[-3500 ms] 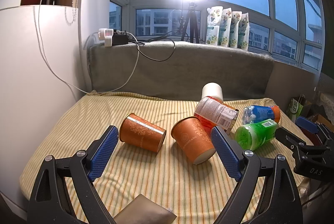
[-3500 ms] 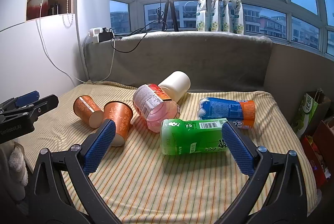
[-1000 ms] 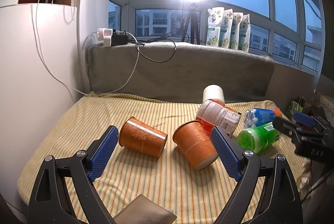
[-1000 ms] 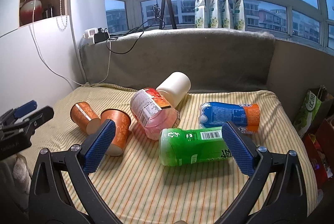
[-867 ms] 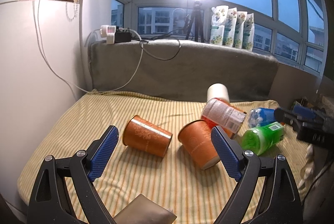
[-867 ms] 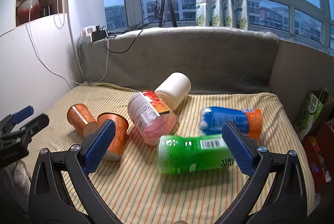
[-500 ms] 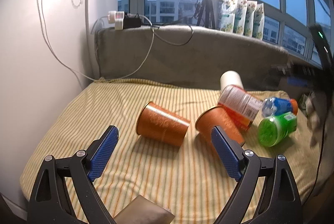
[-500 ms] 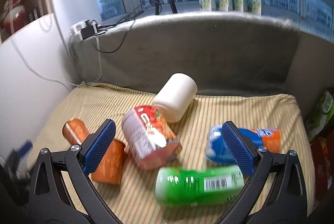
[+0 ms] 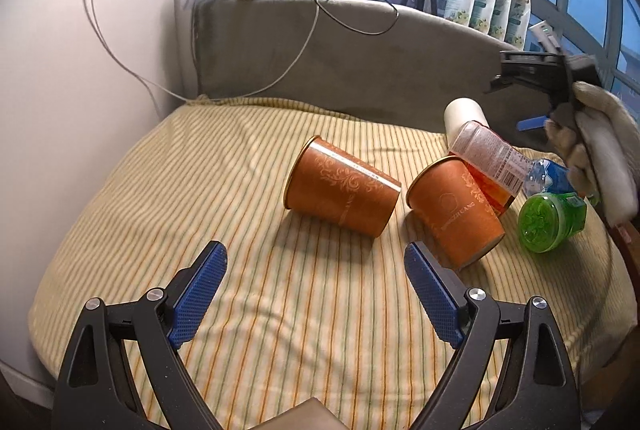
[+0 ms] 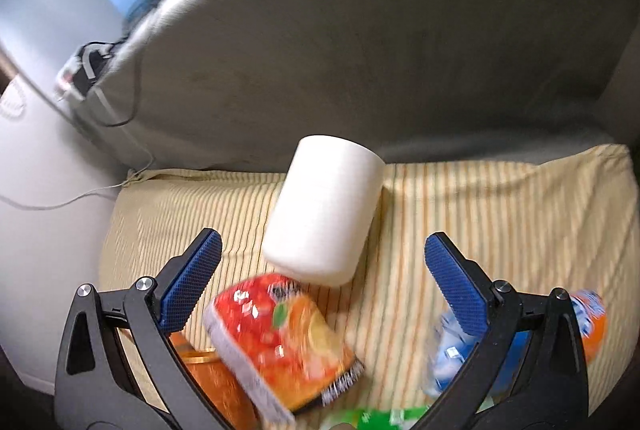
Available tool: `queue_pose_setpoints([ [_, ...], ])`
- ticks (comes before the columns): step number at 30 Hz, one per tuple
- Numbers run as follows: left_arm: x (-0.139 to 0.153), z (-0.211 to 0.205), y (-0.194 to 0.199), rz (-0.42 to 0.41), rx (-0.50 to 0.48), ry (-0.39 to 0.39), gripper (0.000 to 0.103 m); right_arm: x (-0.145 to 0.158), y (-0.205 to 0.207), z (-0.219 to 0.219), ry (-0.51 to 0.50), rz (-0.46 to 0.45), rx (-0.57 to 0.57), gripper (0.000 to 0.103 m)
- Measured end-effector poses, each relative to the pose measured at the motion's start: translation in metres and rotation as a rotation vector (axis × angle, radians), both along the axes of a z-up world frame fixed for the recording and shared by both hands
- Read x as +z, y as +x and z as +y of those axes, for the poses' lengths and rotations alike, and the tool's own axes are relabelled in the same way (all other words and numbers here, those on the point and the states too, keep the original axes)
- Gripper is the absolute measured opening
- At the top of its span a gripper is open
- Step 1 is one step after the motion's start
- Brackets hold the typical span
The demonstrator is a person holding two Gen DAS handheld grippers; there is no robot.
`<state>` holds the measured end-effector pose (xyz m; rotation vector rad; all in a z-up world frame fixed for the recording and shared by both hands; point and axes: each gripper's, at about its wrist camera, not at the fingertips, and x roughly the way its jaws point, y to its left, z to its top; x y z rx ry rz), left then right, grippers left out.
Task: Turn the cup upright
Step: 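Reach the right tool to the white cup lying on its side and grasp it, then lift the white cup with the right tool and carry it toward the left tool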
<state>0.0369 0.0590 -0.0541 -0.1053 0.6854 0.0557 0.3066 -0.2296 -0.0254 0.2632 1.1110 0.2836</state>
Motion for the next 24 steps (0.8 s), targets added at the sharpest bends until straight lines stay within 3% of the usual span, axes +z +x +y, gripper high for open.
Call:
queue_pose_setpoints([
  [7, 0.0, 0.007, 0.001, 0.004, 0.021, -0.003, 0.091, -0.037, 0.041, 0.002, 0.033, 0.13, -0.062, 0.102],
  [12, -0.002, 0.012, 0.002, 0.006, 0.037, 0.005, 0.091, -0.058, 0.054, 0.001, 0.074, 0.194, -0.068, 0.092],
  [16, -0.004, 0.014, 0.005, 0.007, 0.043, 0.011, 0.091, -0.066, 0.058, -0.001, 0.116, 0.227, -0.066, 0.089],
  [18, -0.004, 0.014, 0.005, 0.006, 0.044, 0.014, 0.091, -0.065, 0.057, 0.0, 0.139, 0.228, -0.056, 0.079],
  [24, -0.005, 0.011, 0.003, -0.004, 0.041, 0.02, 0.091, -0.064, 0.056, 0.01, 0.15, 0.222, -0.046, 0.078],
])
